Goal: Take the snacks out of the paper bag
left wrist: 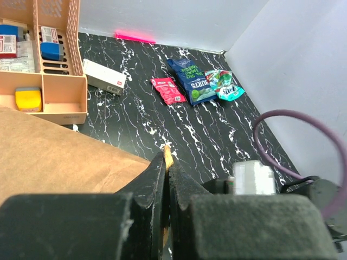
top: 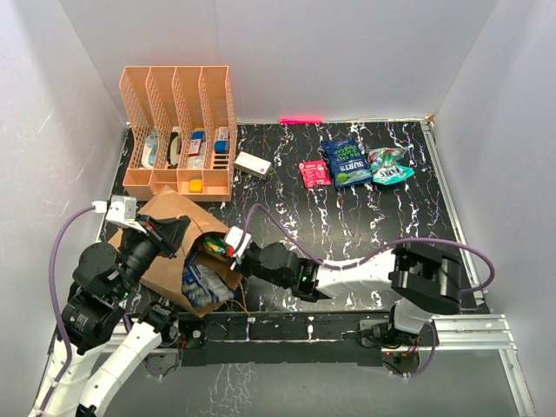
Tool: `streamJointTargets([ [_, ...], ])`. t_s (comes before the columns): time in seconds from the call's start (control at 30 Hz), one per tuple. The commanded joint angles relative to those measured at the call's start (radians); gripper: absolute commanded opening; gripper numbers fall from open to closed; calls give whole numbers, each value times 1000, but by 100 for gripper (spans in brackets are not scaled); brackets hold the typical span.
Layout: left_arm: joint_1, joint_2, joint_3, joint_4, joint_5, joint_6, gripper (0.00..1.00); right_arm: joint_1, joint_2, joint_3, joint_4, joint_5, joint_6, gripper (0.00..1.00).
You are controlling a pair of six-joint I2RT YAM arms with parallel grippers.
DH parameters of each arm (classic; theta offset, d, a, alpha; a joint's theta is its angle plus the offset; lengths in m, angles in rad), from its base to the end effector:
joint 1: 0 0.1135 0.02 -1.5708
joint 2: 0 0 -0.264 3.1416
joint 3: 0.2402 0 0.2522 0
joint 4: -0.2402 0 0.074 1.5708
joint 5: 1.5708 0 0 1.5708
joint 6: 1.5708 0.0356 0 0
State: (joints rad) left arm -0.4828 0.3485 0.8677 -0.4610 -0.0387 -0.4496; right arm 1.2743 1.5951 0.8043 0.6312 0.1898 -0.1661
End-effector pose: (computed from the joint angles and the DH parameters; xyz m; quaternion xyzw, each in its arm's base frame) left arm 0.0575 -0.0286 0.3837 -0.0027 0.6862 -0.3150 0.6556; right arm 0.1084 0.3317 0.2282 -0.4536 0.6101 0.2783 0.5869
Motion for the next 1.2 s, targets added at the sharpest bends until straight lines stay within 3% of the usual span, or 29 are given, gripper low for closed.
streamJointTargets([
  [0.0, -4, 1, -1, 53, -8, -19, 0, -4, 98, 68, 56, 68, 92, 8],
  [0.17, -3, 19, 21, 52, -11, -22, 0, -4, 242, 229, 46, 42, 67, 8],
  [0.33, -4, 23, 5, 104, -22, -33, 0, -4, 162, 166, 12, 46, 66, 8],
  [0.77, -3, 89, 22, 70, -104, -14, 0, -5, -482, -112, -386, 1, 102, 8],
  [0.97, -4, 70, 20, 49, -131, -14, 0, -4, -629, -104, -518, 292, 96, 8],
  [1.17, -3, 80, 32, 40, -133, -8, 0, -31, -649, -94, -479, 584, 71, 8],
])
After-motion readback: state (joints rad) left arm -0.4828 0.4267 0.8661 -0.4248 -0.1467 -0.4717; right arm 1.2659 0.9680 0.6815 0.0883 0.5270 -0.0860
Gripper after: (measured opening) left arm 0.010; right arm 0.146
